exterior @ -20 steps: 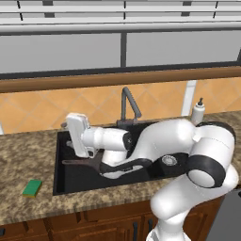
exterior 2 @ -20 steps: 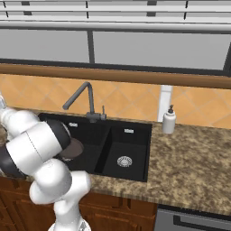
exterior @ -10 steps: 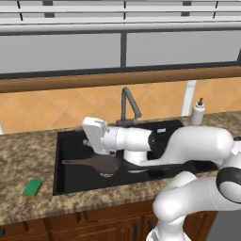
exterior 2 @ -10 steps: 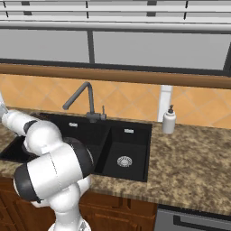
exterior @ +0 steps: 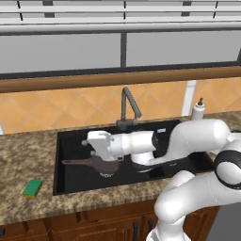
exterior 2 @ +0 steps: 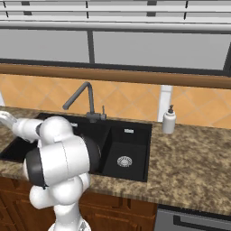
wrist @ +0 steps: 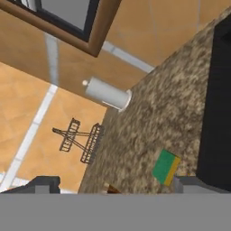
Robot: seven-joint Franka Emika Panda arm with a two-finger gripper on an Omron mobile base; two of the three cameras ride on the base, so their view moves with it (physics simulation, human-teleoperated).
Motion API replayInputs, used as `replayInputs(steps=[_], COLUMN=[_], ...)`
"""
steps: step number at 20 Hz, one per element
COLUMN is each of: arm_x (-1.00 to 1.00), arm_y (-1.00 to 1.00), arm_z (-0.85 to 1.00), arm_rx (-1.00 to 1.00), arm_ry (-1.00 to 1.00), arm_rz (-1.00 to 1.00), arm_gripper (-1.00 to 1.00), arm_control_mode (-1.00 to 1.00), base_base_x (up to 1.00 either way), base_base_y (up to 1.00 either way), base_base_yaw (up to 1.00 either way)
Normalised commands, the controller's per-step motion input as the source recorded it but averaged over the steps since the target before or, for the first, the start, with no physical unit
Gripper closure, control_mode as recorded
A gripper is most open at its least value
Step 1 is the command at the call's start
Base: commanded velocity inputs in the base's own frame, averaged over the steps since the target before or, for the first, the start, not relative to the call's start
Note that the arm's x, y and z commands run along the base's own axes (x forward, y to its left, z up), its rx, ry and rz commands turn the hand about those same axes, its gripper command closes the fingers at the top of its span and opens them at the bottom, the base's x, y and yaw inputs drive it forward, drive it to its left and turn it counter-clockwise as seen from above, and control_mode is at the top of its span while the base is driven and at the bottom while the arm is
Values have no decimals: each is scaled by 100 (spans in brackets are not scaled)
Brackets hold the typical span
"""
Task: Pick the pan and sponge and place them into the sink. Then turn on the water.
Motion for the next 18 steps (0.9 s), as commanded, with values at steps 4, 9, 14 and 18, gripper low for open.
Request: replayInputs(steps=[4,9,14,18], arm_x=[-15,-15,1,0], arm_y=[-13,15,57,71], arm_z=[100,100,77,71], arm_rx=[-11,-28,-35,-32], arm_ry=[33,4,28,33], arm_rz=[13,16,15,14], arm_gripper=[-100,-100,-100,-100], arm_control_mode=[-100,-100,-100,-100], base_base_x=[0,0,0,0], base_base_y=[0,0,0,0], base_base_yaw=[0,0,0,0])
